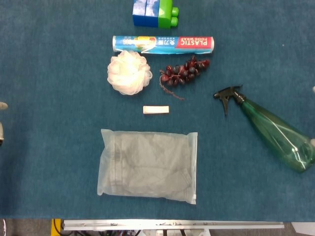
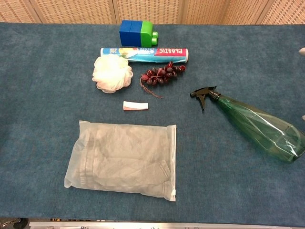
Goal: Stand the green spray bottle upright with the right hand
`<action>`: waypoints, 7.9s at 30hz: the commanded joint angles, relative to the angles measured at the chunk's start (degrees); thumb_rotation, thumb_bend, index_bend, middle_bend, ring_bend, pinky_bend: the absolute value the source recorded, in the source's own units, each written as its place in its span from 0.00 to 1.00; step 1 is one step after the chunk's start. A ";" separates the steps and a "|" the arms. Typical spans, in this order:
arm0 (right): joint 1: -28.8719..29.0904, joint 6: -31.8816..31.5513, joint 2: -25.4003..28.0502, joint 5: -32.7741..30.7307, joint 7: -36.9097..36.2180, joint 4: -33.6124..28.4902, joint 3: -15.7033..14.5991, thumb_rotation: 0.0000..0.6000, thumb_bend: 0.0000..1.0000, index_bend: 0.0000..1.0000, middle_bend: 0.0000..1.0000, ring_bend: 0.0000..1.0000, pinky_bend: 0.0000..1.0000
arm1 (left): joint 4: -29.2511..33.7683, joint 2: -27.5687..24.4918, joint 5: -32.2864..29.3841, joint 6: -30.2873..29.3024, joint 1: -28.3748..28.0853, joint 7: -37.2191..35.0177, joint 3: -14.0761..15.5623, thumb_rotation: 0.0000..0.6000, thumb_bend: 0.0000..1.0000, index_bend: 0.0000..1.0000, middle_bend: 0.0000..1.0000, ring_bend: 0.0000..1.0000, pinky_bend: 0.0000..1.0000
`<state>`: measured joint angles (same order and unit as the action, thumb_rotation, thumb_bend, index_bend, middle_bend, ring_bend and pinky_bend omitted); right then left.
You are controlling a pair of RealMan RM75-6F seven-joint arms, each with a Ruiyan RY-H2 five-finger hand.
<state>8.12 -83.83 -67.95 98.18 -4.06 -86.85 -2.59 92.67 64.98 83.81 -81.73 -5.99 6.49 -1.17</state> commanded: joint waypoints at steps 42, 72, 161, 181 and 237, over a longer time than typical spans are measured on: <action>6.68 17.40 -3.20 -1.63 19.15 -6.52 -3.35 1.00 0.00 0.00 0.00 0.00 0.02 | 3.14 -2.63 2.58 -3.20 1.10 -1.53 -0.03 1.00 0.60 0.31 0.57 0.54 0.96; 5.84 14.68 -1.59 -8.96 22.57 -2.85 0.17 1.00 0.00 0.00 0.00 0.00 0.02 | 3.64 -3.10 2.77 -3.76 1.36 -1.74 -0.28 1.00 0.60 0.31 0.57 0.54 0.96; 4.15 10.43 2.79 -9.56 25.10 -2.63 1.00 1.00 0.00 0.00 0.00 0.00 0.02 | 4.26 -3.84 2.24 -3.86 1.70 -2.35 -0.60 1.00 0.60 0.31 0.57 0.54 0.96; 5.79 14.81 -4.18 -8.63 23.49 3.66 0.03 1.00 0.00 0.00 0.00 0.00 0.02 | 4.83 -4.42 2.51 -4.14 1.94 -3.40 -0.49 1.00 0.60 0.31 0.57 0.54 0.96; 17.69 31.80 -3.57 -29.03 37.76 -6.67 3.14 1.00 0.00 0.02 0.08 0.00 0.16 | 5.96 -5.93 3.02 -5.05 2.50 -4.65 -0.49 1.00 0.60 0.31 0.57 0.54 0.96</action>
<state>25.37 -52.12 -70.88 69.15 33.92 -94.11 0.34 98.60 59.08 86.78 -86.75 -3.51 1.83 -1.69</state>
